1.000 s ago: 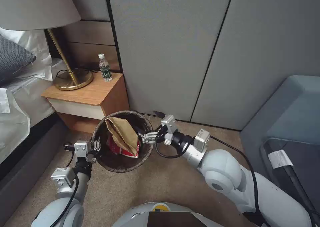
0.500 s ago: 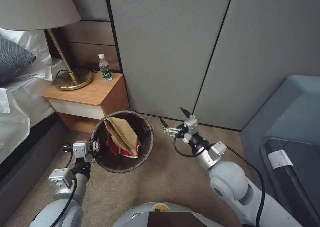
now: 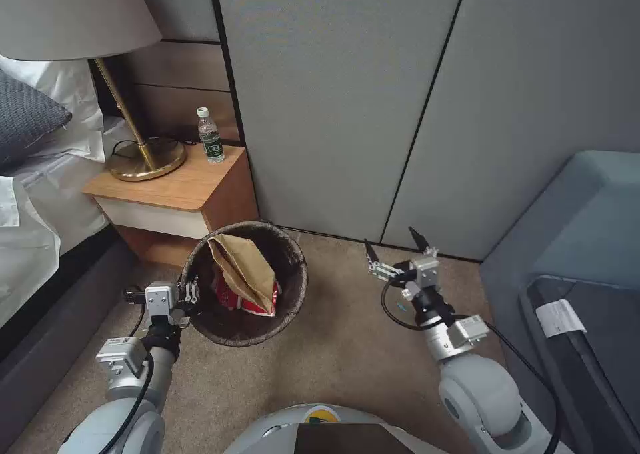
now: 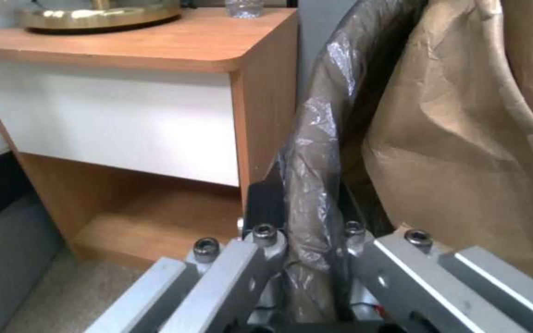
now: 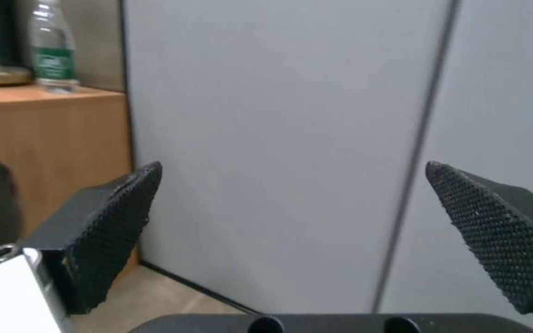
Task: Pick up the trash bin, then pick up the garbage from the floor and place it into the trash bin.
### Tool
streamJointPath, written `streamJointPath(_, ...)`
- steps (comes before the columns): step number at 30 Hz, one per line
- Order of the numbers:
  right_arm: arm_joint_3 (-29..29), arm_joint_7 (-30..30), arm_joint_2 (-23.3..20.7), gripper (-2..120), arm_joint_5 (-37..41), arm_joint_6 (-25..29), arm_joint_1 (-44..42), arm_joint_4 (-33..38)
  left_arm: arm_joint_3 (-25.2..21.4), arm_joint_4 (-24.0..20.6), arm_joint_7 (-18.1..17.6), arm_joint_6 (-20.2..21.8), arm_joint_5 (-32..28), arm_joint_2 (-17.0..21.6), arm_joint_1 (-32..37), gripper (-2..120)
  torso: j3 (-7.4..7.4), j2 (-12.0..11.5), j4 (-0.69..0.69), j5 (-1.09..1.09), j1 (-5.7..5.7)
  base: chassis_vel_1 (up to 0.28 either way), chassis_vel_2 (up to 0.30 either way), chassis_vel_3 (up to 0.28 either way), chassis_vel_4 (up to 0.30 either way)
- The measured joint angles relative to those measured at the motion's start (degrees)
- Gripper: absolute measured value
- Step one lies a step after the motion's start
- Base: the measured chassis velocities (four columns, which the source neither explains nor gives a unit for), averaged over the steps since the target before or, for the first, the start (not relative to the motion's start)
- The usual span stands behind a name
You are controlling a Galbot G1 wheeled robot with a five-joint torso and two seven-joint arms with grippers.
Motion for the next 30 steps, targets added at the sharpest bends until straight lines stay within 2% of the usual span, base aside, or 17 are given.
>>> streamJointPath(7, 1.34, -0.01, 4.77, 100, -1.69, 1.42, -4.86, 0.42, 0.02, -0.15, -0.03, 0.21, 0.01, -0.13, 0.14, 0, 0.0, 0.0, 0.0, -0.01, 0.0, 0.0, 0.0, 0.0, 0.0)
streamJointPath(11, 0.98, 0.04, 5.85, 100, -2.44, 1.73, -5.43, 0.43, 0.02, -0.38, -0.02, 0.92, 0.03, -0.11, 0.24, 0, 0.0, 0.0, 0.0, 0.0, 0.0, 0.0, 0.0, 0.0, 0.0)
streamJointPath(30, -0.01, 1.6, 4.27, 100, -1.34, 0.22, -2.17, -0.4, -0.09, -0.26, 0.23, 1.36, 0.06, -0.26, 0.06, 0, 0.0, 0.0, 0.0, 0.0, 0.0, 0.0, 0.0, 0.0, 0.0)
